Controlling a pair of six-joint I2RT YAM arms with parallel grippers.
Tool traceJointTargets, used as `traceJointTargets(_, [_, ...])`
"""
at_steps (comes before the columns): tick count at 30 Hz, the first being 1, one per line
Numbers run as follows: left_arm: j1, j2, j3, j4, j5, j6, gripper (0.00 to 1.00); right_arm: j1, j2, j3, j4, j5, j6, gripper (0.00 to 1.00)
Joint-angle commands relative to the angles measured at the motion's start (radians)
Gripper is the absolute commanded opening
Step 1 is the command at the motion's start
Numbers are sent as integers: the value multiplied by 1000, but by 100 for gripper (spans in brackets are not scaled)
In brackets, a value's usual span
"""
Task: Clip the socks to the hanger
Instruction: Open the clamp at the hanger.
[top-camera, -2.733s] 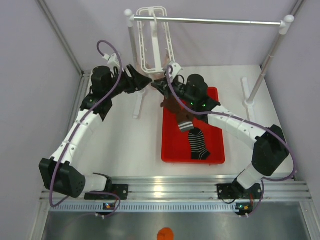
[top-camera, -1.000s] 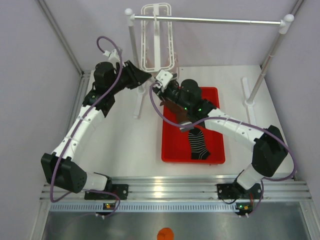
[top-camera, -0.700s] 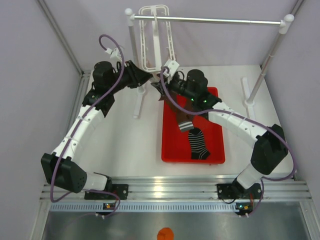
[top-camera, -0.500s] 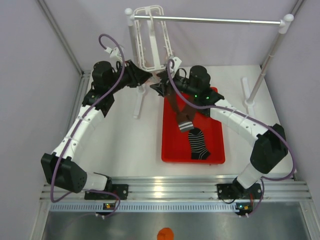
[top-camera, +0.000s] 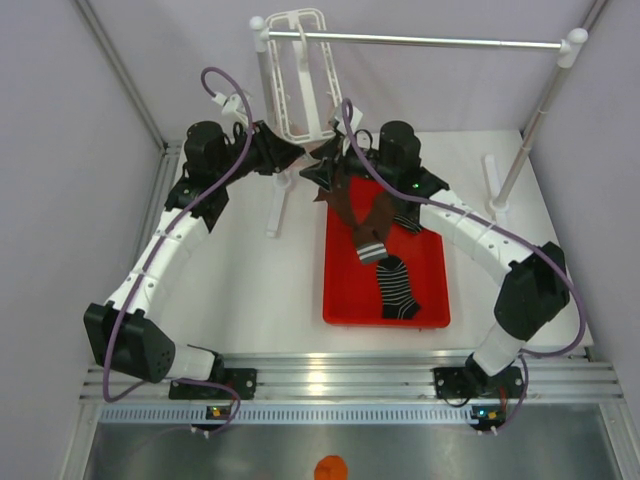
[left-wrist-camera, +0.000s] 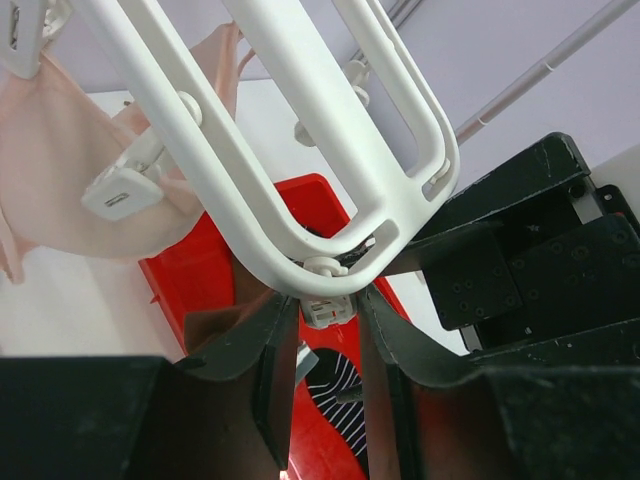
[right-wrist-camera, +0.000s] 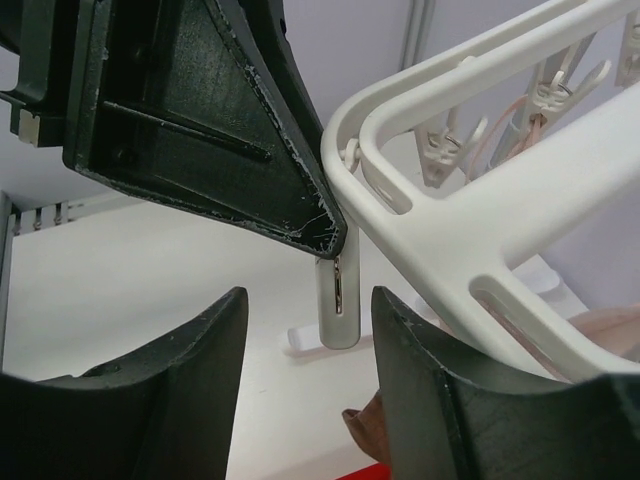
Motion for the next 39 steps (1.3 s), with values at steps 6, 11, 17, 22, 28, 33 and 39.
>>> traceJointTargets(6, [0,4,6,36,70,5,0,35,19,65,-5,76,-71,45])
traceJointTargets(11, [0,6,6,19,73,17,0,50,24,72,-8,134,-110,26])
traceJointTargets(17, [0,9,15,-1,44,-20,3,61,15,49,23,183,-130,0])
traceJointTargets(22, [-2,-2,11,24,6,-86,32,86,-10,4,49,236,-168,0])
traceJointTargets(28, [-8,4,23,28,-20,-120,39,112,-21,-10,61,280,-197,0])
traceJointTargets(33, [-11,9,19,16,-37,-126,40,122,-19,-9,70,291,-196,0])
traceJointTargets(39, [-11,9,3,30,-54,-141,32,127,-22,-7,66,277,-187,0])
